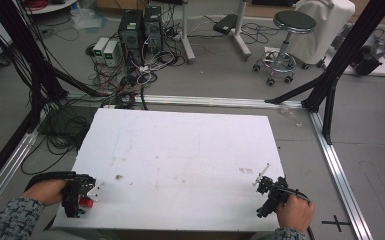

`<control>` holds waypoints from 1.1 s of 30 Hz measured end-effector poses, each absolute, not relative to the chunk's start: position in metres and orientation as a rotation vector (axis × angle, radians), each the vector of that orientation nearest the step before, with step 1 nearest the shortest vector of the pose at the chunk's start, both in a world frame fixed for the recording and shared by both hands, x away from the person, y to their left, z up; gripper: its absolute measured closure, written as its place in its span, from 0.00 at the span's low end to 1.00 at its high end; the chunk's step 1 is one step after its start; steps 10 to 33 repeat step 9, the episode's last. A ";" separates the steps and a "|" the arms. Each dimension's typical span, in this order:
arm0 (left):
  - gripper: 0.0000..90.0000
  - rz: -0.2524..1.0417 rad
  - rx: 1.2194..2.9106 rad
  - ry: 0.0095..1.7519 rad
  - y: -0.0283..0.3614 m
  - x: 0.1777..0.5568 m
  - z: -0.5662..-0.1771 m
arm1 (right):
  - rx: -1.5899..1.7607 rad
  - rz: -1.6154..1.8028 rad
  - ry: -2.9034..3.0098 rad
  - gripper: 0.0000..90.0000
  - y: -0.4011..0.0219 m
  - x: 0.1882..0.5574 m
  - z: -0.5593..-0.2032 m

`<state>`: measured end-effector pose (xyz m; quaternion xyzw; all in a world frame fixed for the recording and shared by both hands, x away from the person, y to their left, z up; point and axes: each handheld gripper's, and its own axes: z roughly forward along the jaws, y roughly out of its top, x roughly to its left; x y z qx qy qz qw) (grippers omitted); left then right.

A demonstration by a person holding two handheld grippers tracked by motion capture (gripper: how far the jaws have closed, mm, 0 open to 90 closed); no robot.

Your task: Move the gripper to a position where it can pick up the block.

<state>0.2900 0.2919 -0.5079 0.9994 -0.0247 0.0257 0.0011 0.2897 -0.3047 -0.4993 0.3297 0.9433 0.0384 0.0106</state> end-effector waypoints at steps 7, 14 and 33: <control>0.23 0.069 3.133 -0.067 0.292 0.290 -0.508 | 1.029 0.119 2.942 0.01 -0.305 0.290 -0.499; 0.23 0.058 3.128 -0.059 0.292 0.289 -0.507 | 1.030 0.118 2.941 0.01 -0.305 0.290 -0.498; 0.23 0.058 3.128 -0.059 0.292 0.289 -0.507 | 1.030 0.118 2.941 0.01 -0.305 0.290 -0.498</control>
